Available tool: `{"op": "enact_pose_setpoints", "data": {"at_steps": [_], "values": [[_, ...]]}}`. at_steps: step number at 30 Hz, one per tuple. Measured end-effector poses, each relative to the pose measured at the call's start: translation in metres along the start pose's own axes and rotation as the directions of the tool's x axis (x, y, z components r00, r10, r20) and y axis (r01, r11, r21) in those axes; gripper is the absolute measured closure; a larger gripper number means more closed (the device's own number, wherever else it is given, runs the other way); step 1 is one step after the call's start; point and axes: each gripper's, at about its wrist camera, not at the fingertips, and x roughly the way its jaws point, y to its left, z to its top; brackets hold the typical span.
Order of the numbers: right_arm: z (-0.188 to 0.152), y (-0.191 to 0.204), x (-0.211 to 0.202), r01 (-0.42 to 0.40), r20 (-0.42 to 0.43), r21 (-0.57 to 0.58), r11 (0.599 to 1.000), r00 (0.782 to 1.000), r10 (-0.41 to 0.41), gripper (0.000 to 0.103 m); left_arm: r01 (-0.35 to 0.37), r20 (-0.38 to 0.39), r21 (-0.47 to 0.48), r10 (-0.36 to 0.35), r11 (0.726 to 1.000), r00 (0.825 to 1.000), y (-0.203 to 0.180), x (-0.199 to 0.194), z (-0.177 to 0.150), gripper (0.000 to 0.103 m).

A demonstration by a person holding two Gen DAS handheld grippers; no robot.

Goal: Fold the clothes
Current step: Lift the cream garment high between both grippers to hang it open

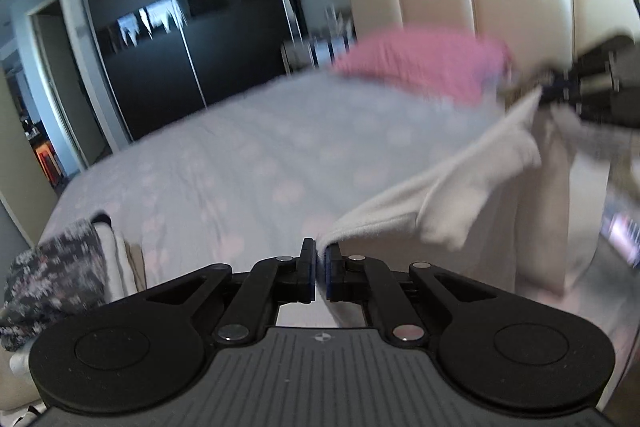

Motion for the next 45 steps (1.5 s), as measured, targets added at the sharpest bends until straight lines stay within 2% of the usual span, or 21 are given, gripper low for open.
{"op": "enact_pose_setpoints", "data": {"at_steps": [4,8,13,17,19,21,25,28,31,33,35,39,45], "values": [[0.033,-0.019,-0.045,0.052,0.109,0.054,0.997,0.992,-0.058,0.098,-0.004,0.14,-0.064,0.013,0.998,0.99,0.01,-0.047,0.033,0.101],[0.067,-0.028,-0.092,0.105,0.234,0.097,0.99,0.964,-0.125,0.098,-0.024,0.28,-0.086,0.048,0.996,0.959,0.014,-0.104,0.063,0.101],[0.094,-0.03,-0.155,0.153,0.381,0.146,0.977,0.903,-0.198,0.098,-0.052,0.447,-0.101,0.092,0.994,0.89,0.01,-0.178,0.091,0.101],[0.106,-0.029,-0.208,0.208,0.479,0.175,0.962,0.836,-0.268,0.098,-0.063,0.557,-0.094,0.105,0.994,0.824,-0.004,-0.225,0.103,0.101],[0.112,-0.03,-0.235,0.233,0.521,0.198,0.952,0.798,-0.303,0.098,-0.054,0.599,-0.087,0.096,0.995,0.795,-0.012,-0.242,0.108,0.101],[0.116,-0.034,-0.26,0.242,0.549,0.225,0.944,0.768,-0.328,0.098,-0.036,0.629,-0.078,0.078,0.996,0.774,-0.018,-0.257,0.112,0.101],[0.118,-0.04,-0.301,0.242,0.59,0.269,0.932,0.723,-0.358,0.098,-0.002,0.666,-0.061,0.043,0.998,0.744,-0.029,-0.284,0.109,0.101],[0.115,-0.042,-0.321,0.242,0.613,0.285,0.927,0.698,-0.37,0.098,0.017,0.685,-0.058,0.027,0.998,0.728,-0.031,-0.3,0.109,0.101],[0.113,-0.042,-0.328,0.235,0.621,0.288,0.928,0.692,-0.368,0.098,0.029,0.699,-0.051,0.015,0.998,0.715,-0.033,-0.309,0.11,0.101],[0.114,-0.042,-0.324,0.228,0.616,0.283,0.932,0.701,-0.359,0.098,0.025,0.691,-0.049,0.016,0.998,0.723,-0.031,-0.306,0.112,0.101],[0.114,-0.045,-0.313,0.211,0.595,0.282,0.936,0.727,-0.343,0.098,0.023,0.674,-0.051,0.018,0.998,0.738,-0.028,-0.303,0.113,0.101],[0.11,-0.046,-0.272,0.157,0.536,0.278,0.948,0.793,-0.288,0.098,0.019,0.596,-0.088,0.037,0.996,0.802,-0.013,-0.275,0.112,0.101],[0.107,-0.038,-0.196,0.095,0.419,0.246,0.965,0.887,-0.194,0.098,-0.002,0.435,-0.141,0.064,0.99,0.898,0.013,-0.195,0.103,0.101]]}}
